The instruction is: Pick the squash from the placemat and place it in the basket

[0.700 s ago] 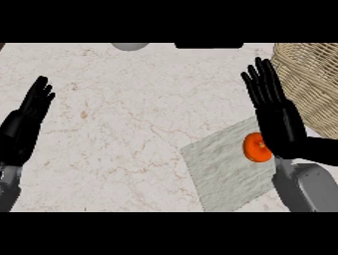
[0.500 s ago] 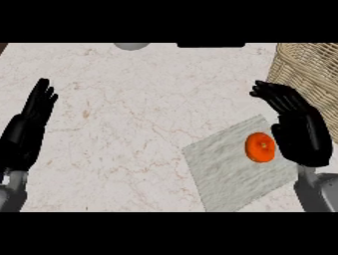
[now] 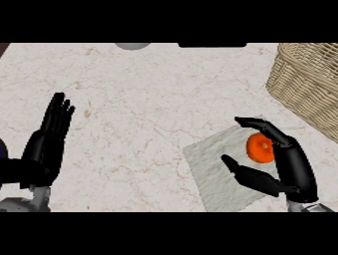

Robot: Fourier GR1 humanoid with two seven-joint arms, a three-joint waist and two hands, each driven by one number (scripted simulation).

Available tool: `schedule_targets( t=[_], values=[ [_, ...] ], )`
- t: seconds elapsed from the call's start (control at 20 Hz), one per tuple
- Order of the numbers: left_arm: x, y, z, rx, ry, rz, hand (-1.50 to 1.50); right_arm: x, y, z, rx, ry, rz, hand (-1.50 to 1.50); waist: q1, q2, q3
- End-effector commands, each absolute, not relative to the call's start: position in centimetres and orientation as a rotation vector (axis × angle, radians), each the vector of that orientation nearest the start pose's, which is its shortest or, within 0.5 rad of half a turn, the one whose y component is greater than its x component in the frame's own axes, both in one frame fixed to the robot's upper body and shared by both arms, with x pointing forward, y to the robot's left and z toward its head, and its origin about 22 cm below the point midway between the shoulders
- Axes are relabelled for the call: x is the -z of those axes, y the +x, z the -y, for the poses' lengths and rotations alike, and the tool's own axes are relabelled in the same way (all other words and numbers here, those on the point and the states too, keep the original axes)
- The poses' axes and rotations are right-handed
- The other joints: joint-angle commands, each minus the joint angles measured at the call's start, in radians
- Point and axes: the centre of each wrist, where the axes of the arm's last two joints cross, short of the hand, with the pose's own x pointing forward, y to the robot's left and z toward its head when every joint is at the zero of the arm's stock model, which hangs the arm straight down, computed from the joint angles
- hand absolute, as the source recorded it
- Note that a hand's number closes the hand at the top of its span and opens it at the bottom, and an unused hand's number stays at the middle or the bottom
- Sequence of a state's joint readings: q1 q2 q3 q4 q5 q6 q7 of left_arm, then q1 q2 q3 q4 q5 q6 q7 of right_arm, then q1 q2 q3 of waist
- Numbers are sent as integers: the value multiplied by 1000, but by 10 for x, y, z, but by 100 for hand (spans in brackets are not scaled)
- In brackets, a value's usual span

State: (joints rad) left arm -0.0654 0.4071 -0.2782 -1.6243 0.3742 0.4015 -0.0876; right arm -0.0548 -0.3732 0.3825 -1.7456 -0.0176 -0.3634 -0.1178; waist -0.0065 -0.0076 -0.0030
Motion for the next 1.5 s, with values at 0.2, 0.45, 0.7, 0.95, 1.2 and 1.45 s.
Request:
schedule_targets(
  t=[0.2,0.45,0.7,0.95,1.2,1.45],
  values=[
    [-28,242,-250,-81,136,1659,0,-53,226,238,-269,-799,1661,-150,-35,-7,-10],
    [-31,243,-250,-91,139,1650,0,-95,226,284,-485,-1043,1371,-150,-47,-10,-13],
    [-26,241,-252,-67,150,1654,0,-144,217,269,-723,-1042,1117,-150,-18,-4,-10],
    [-40,250,-236,-51,89,1689,0,-203,207,233,-809,-894,1034,-150,17,6,-3],
    [-35,255,-241,-56,83,1659,0,-217,201,222,-766,-878,987,-150,5,7,1],
    [-33,246,-233,-51,69,1677,0,-220,222,217,-784,-963,878,-150,24,7,0]
  ],
)
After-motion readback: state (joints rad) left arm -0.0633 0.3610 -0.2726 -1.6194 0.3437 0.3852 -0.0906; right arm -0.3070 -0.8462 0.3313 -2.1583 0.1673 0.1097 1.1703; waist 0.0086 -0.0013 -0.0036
